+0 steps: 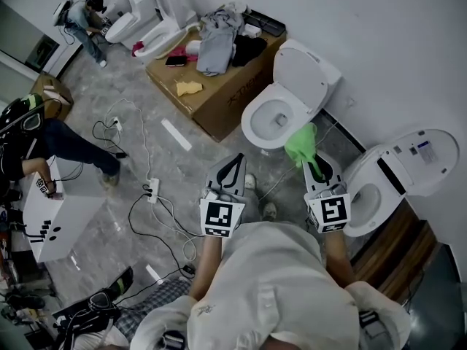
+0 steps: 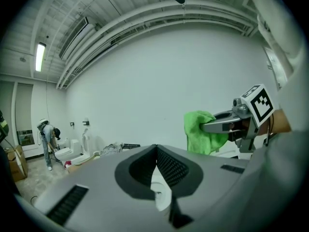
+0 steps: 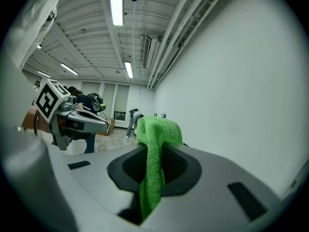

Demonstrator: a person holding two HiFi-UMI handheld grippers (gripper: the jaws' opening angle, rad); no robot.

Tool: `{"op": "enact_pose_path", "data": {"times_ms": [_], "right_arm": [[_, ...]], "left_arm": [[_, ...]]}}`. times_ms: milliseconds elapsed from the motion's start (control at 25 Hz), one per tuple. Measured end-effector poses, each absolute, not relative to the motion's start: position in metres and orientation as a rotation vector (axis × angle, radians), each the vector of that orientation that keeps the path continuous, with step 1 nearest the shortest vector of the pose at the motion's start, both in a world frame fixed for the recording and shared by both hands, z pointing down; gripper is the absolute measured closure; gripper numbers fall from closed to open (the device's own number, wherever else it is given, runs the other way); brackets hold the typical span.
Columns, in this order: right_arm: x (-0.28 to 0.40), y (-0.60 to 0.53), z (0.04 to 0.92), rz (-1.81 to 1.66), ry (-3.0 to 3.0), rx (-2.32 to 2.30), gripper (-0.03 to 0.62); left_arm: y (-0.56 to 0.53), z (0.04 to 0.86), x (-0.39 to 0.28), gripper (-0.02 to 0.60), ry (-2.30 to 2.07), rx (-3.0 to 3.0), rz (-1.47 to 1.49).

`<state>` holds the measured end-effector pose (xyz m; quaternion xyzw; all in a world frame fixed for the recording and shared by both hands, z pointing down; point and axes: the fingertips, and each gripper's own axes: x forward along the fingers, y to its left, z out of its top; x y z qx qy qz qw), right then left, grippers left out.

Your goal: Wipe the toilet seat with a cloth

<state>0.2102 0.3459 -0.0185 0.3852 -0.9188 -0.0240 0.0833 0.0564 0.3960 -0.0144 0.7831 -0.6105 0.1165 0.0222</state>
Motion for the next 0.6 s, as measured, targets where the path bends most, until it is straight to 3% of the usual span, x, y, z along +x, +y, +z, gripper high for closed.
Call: {"op": "enact_pose_path", "data": {"times_ms": [600], "right_arm": [[0.186,0.262,-0.005,-0.052,-2.665,1.197,0.548]], "left_arm": [[0.301,0.0,0.03,0.569,-1.827,2.449,0.323]]}}
